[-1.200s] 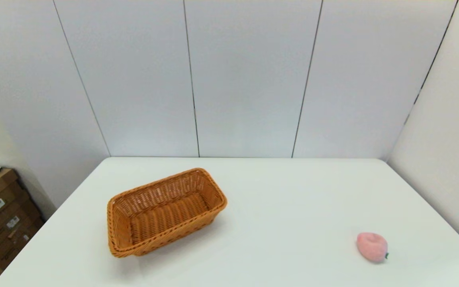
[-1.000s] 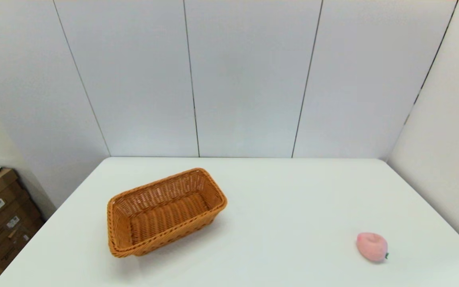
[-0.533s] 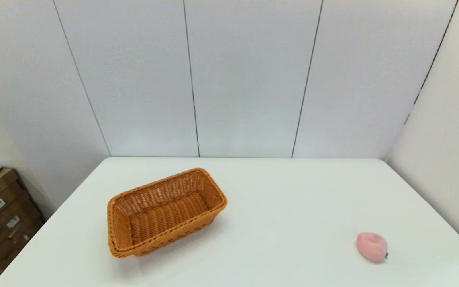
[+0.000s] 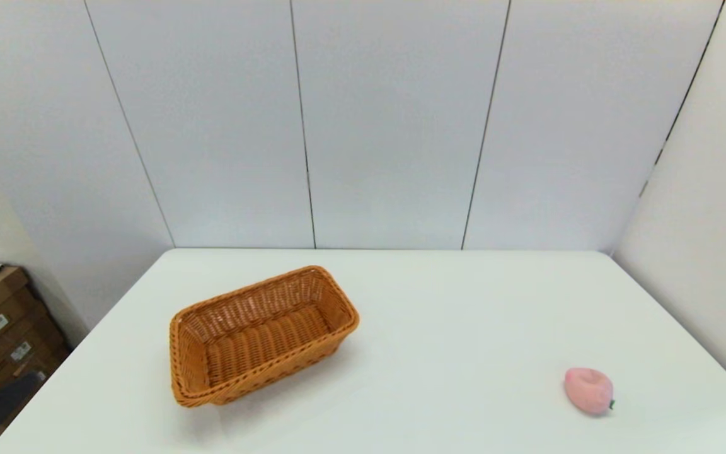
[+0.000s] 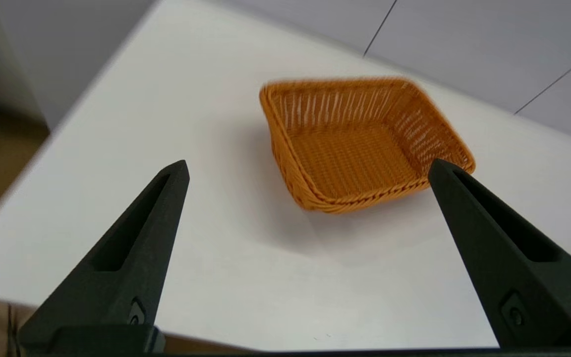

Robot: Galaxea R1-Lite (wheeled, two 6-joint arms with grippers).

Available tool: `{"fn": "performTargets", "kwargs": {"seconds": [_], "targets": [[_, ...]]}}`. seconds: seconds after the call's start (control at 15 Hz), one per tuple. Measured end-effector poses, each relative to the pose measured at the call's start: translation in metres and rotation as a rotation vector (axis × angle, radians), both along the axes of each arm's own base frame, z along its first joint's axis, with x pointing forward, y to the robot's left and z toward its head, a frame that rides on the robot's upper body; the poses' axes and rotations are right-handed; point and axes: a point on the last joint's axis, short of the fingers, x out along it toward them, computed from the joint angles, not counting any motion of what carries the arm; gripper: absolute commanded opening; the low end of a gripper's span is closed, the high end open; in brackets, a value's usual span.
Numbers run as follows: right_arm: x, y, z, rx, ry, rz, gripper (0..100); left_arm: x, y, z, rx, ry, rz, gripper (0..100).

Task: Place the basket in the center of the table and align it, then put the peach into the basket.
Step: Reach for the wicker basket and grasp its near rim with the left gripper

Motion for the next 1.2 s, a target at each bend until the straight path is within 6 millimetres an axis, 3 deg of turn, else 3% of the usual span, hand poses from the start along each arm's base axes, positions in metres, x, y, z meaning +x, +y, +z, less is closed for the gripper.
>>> {"fn": "performTargets", "kwargs": {"seconds": [0.33, 0.67, 1.0, 1.2], "targets": [[0.000, 0.000, 0.000, 0.000, -0.001, 0.000, 100, 0.108, 0.000, -0.013, -0.174, 0.396, 0.101, 100], [0.000, 0.000, 0.000, 0.002, -0.001, 0.000, 100, 0.198, -0.008, -0.062, -0.271, 0.667, 0.197, 100], [0.000, 0.000, 0.000, 0.002, 0.000, -0.001, 100, 0.254, -0.020, -0.092, -0.301, 0.742, 0.207, 100], [0.000, 0.000, 0.000, 0.004, 0.000, -0.001, 100, 0.264, -0.028, -0.103, -0.324, 0.778, 0.168, 100]]}}
